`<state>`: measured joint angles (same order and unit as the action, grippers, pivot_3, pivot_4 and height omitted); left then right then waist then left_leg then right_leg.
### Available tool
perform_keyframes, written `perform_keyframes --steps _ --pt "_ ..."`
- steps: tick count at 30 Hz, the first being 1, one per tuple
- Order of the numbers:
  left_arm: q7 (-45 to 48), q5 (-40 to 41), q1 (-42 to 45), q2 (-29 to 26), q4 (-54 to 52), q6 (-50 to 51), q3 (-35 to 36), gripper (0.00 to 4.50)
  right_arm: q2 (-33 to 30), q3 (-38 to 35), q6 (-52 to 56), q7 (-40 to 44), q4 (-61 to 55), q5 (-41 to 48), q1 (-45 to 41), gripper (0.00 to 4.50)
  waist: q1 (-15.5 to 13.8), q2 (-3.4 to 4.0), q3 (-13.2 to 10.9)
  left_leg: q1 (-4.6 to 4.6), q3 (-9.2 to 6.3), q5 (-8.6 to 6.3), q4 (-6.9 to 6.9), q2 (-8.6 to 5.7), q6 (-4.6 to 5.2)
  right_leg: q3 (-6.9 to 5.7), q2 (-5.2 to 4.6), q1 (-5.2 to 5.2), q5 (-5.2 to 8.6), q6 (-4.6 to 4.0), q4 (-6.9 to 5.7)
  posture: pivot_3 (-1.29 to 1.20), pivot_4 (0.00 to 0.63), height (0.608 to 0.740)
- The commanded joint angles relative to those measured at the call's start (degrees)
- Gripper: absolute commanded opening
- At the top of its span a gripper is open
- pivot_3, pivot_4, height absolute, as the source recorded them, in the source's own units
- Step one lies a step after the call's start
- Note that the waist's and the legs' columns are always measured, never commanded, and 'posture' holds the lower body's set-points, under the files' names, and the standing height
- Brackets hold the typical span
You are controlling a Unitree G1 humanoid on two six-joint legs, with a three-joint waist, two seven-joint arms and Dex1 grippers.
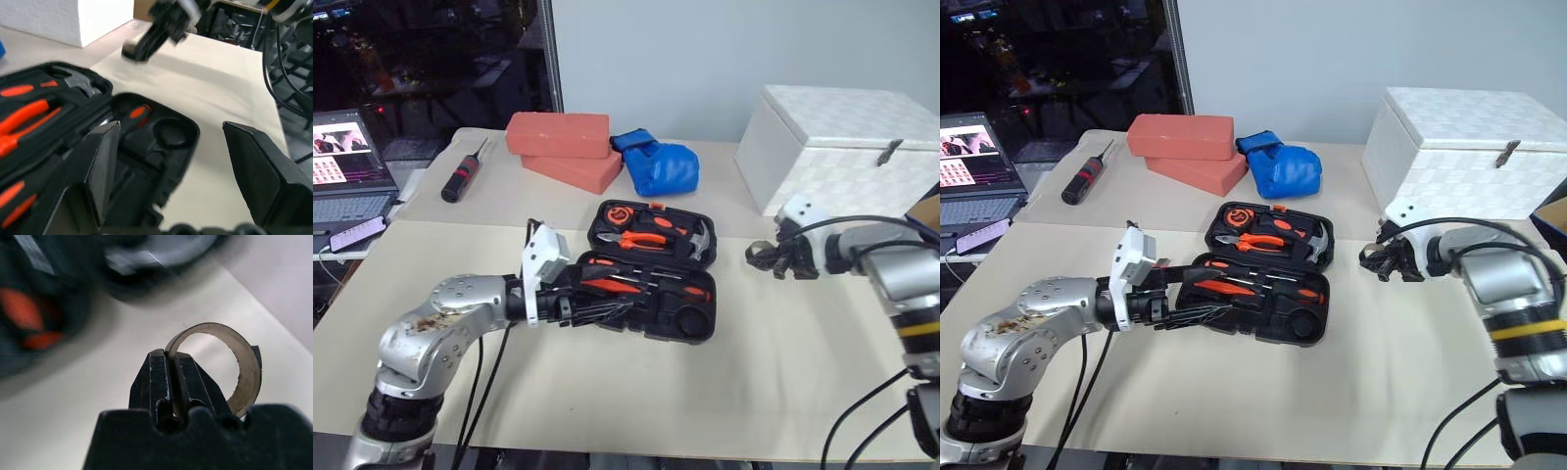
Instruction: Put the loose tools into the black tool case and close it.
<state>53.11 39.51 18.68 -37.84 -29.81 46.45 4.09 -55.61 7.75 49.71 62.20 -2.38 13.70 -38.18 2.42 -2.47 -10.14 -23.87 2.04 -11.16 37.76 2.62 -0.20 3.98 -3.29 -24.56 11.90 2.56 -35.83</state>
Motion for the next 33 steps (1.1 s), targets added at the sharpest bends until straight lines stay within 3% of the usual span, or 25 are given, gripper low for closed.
perform_keyframes --steps 1,6,11,18,21,25,31,33 --pt "2.1 2.5 -1.9 -2.9 -3.0 -1.3 2.7 3.60 0.0 -1.9 9.3 0.2 -16.2 6.9 2.5 0.08 0.2 -0.02 0.0 0.04 0.00 -0.02 0.00 0.04 -0.02 -0.01 0.04 0.02 0.02 -0.02 -0.01 0.00 0.150 0.740" --pt "5.4 4.7 -5.7 -6.7 -5.5 -2.1 4.6 3.60 3.7 4.8 12.7 -5.5 -26.9 7.0 6.0 0.08 0.1 -0.06 0.0 0.08 0.04 -0.01 0.03 0.07 -0.04 0.00 0.04 0.01 0.20 -0.44 -0.05 0.00 0.150 0.740" --pt "10.2 6.6 -9.9 -11.8 -6.2 -2.9 7.9 3.60 5.7 9.8 13.8 -8.0 -28.5 7.1 5.8 0.08 0.0 -0.07 0.0 0.03 0.16 -0.01 0.08 0.04 -0.04 0.01 -0.09 -0.10 0.18 -0.48 -0.01 0.00 0.150 0.740" --pt "11.3 6.6 -12.0 -13.4 -6.0 -5.1 8.6 3.60 4.5 16.6 11.2 -7.5 -24.8 4.7 5.5 0.08 -0.1 -0.08 0.0 -0.41 0.18 -0.01 0.06 0.09 -0.04 -0.02 -0.05 -0.58 0.18 -0.50 -0.08 0.00 0.150 0.740" --pt "11.0 6.1 -12.3 -13.3 -5.7 -6.1 8.2 3.60 4.2 17.5 9.9 -6.2 -23.8 4.5 5.1 0.99 -0.1 -0.09 0.0 -0.41 0.19 -0.01 0.06 0.09 -0.04 -0.02 -0.05 -0.58 0.18 -0.49 -0.06 0.00 0.150 0.740" --pt "8.9 6.2 -13.4 -12.7 -4.6 -5.8 8.9 3.60 3.7 14.1 10.1 -4.6 -26.2 7.1 4.8 2.32 -0.3 -0.09 0.0 -0.41 0.18 -0.01 0.06 0.09 -0.04 -0.02 -0.04 -0.58 0.19 -0.50 -0.07 0.00 0.150 0.740" --pt "-2.4 3.3 -13.2 -8.7 1.2 -4.1 10.2 3.60 6.4 1.2 6.0 -2.8 -30.0 16.2 8.7 2.32 -0.4 -0.09 0.0 -0.43 0.14 -0.02 0.04 0.12 -0.02 -0.03 0.02 -0.57 0.05 -0.21 -0.10 0.00 0.150 0.740" --pt "-12.3 0.7 -10.8 -5.6 4.5 -1.2 11.2 3.60 9.2 -6.6 0.3 -2.3 -31.8 20.1 12.9 2.32 -0.4 -0.16 0.0 -0.43 0.14 -0.01 0.05 0.12 -0.02 -0.03 0.02 -0.57 0.03 -0.19 -0.10 0.00 0.150 0.740"
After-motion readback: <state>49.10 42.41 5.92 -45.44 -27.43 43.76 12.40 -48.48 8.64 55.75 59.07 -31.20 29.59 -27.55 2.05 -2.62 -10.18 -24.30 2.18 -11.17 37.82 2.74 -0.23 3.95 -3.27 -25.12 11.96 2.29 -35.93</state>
